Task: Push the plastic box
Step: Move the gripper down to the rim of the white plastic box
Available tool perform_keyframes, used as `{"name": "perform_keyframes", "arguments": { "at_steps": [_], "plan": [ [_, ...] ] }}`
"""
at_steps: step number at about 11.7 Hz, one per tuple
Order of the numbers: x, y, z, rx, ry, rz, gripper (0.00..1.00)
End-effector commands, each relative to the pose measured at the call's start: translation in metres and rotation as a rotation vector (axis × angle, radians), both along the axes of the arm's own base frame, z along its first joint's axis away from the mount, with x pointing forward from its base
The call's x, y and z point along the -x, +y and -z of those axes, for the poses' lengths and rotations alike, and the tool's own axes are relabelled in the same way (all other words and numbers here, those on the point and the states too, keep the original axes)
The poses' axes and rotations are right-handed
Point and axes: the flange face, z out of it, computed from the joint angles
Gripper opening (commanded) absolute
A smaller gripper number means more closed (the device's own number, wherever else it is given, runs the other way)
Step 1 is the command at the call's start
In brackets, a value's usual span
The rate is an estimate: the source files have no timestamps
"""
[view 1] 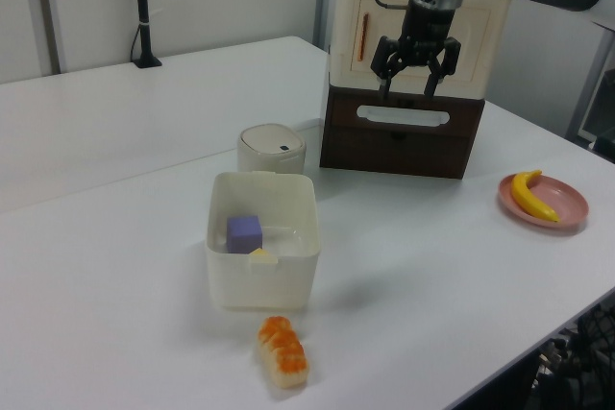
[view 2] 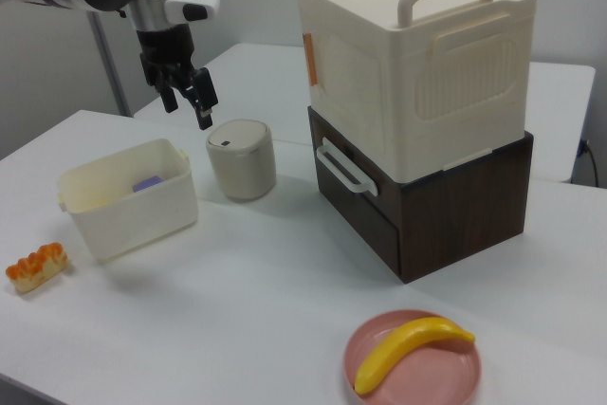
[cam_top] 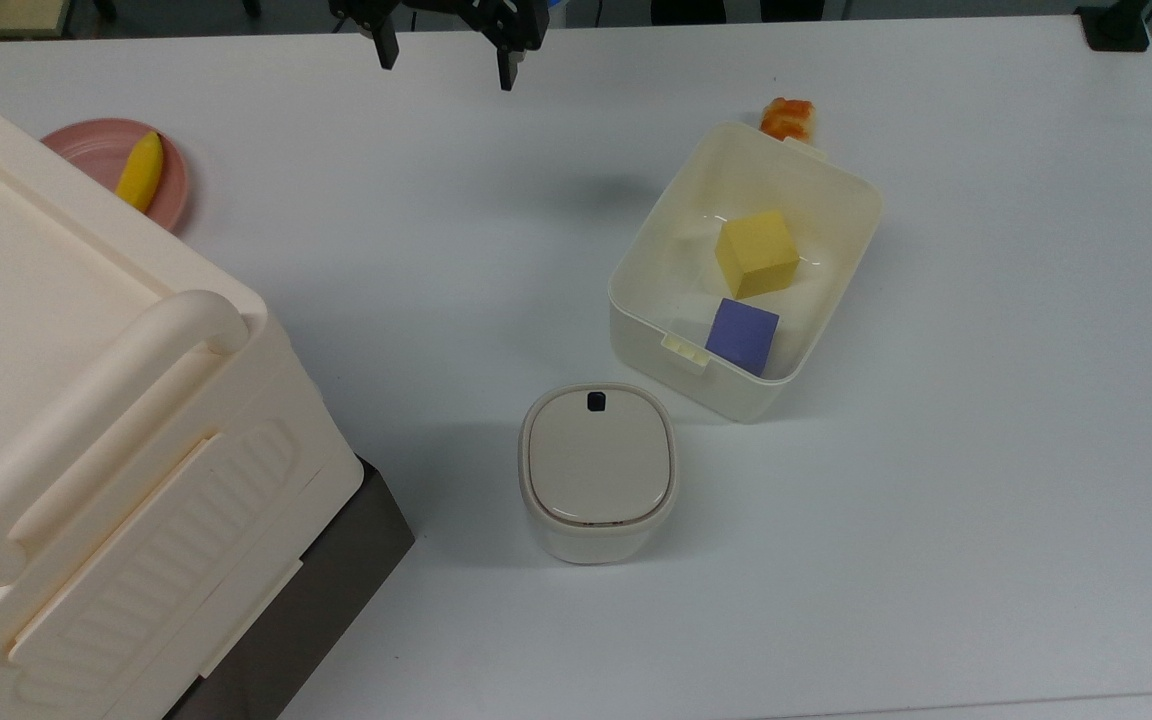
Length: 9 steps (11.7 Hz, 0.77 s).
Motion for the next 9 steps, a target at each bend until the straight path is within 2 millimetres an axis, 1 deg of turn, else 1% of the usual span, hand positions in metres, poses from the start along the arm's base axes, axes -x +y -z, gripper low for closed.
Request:
{"name": "perform_keyframes", "arguments": {
  "at_steps": [1, 4, 5, 6, 8, 9],
  "plan": [
    [0.009, 0.000, 0.011, -0.008, 0.013, -0.267, 1.00],
    [0.014, 0.004, 0.023, -0.002, 0.041, -0.473, 1.00],
    [0.021, 0.006, 0.031, -0.001, 0.056, -0.625, 1.00],
    [0.023, 0.006, 0.040, 0.003, 0.077, -0.731, 1.00],
    [0.029, 0.014, 0.060, 0.010, 0.139, -0.935, 1.00],
    [0.031, 0.026, 0.073, 0.032, 0.179, -1.043, 1.00]
  ]
}}
